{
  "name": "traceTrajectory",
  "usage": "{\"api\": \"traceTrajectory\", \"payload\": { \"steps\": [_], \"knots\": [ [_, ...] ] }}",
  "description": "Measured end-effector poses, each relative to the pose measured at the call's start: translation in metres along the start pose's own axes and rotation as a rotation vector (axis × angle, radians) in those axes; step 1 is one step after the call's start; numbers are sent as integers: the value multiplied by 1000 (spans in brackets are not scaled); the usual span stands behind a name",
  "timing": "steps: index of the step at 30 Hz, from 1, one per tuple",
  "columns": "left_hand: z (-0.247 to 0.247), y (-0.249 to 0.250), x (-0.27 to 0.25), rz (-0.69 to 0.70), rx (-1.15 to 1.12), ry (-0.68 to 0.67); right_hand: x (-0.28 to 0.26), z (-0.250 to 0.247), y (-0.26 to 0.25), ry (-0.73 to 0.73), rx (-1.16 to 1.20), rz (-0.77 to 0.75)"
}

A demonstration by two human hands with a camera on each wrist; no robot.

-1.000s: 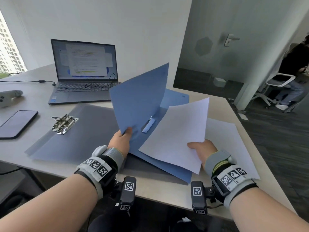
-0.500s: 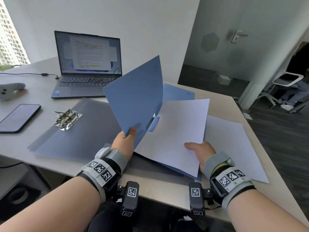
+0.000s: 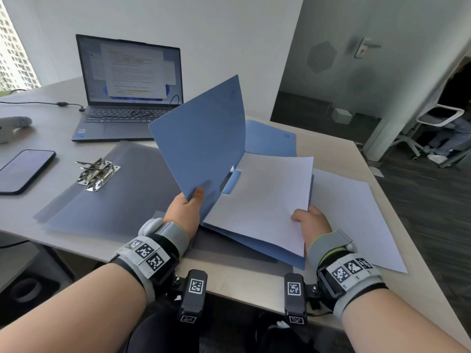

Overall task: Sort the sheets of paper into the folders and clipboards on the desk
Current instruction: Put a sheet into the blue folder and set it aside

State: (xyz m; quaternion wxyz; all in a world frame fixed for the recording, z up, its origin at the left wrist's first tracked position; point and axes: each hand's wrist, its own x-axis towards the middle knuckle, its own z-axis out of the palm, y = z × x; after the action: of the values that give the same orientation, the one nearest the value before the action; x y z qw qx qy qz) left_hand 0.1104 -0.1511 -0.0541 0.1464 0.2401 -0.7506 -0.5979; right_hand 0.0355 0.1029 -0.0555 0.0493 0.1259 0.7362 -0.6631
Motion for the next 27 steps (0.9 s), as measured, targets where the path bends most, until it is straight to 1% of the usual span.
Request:
{"api": "traceTrajectory", "payload": {
  "steps": [3,14,27],
  "knots": [
    [1,0,0,6,-6,7,2,-1,4,-6,-10,-21],
    [2,-2,0,6,14,3,7,0,11,19,-67,-26],
    [3,-1,-3,21,-4,0,6,2,11,20,-57,-31]
  ]
}}
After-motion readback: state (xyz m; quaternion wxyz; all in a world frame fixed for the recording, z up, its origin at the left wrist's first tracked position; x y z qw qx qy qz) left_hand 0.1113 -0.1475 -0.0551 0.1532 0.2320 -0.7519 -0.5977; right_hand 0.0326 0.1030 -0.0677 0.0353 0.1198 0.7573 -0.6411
